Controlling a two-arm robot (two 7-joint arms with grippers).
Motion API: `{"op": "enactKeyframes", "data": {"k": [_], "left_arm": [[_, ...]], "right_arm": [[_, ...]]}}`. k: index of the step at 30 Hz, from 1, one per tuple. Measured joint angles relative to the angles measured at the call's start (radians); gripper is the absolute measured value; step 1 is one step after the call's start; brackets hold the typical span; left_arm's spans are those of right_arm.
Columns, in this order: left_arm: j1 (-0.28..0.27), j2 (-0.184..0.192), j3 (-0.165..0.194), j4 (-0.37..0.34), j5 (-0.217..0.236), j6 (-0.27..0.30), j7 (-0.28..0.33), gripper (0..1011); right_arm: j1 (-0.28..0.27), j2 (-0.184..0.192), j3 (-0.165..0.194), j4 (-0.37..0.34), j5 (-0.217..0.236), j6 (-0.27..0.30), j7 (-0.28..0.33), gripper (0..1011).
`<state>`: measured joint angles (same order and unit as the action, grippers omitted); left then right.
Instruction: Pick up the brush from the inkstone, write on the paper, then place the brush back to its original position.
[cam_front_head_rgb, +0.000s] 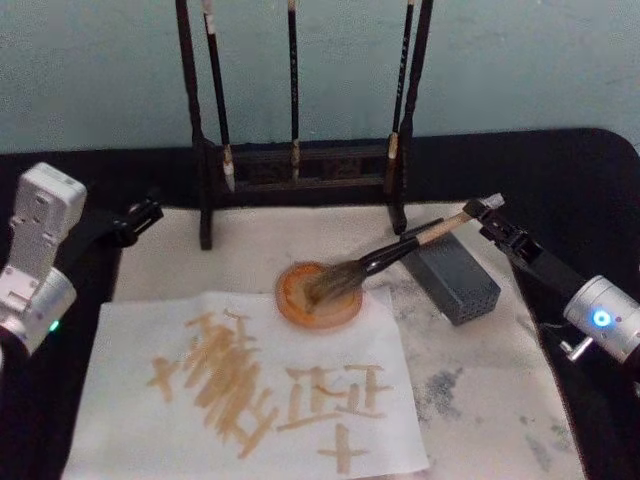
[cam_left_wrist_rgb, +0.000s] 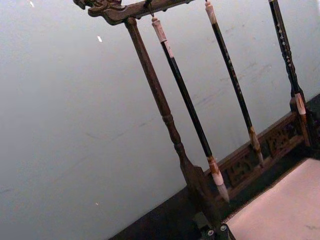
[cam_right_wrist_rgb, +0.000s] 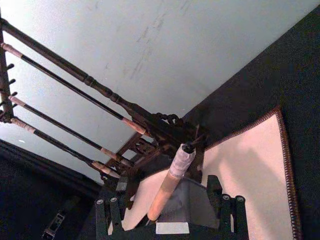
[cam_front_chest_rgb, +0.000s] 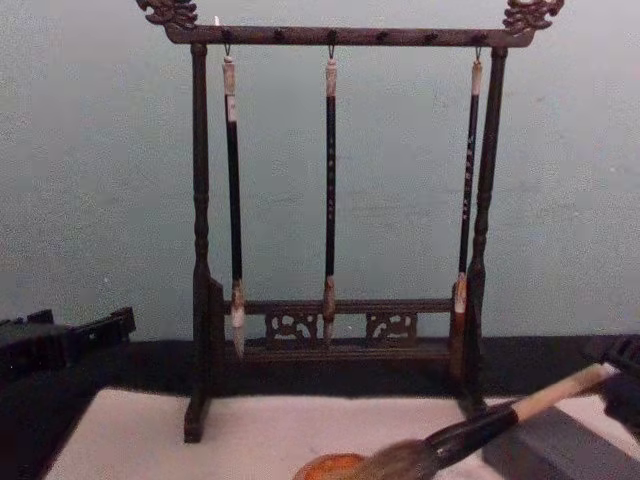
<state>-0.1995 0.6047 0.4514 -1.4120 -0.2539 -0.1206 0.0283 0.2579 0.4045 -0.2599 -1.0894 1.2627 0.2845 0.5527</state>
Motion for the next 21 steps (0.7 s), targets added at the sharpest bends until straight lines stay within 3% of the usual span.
{"op": "enactKeyframes", "data": {"k": [21], "left_arm": [[0.0,0.0,0.0,0.0,0.0,0.0,0.0,1002]], "right_arm": [[0.053,0.001,-0.042,0.068,0.065,0.021,0.019,1001]]}}
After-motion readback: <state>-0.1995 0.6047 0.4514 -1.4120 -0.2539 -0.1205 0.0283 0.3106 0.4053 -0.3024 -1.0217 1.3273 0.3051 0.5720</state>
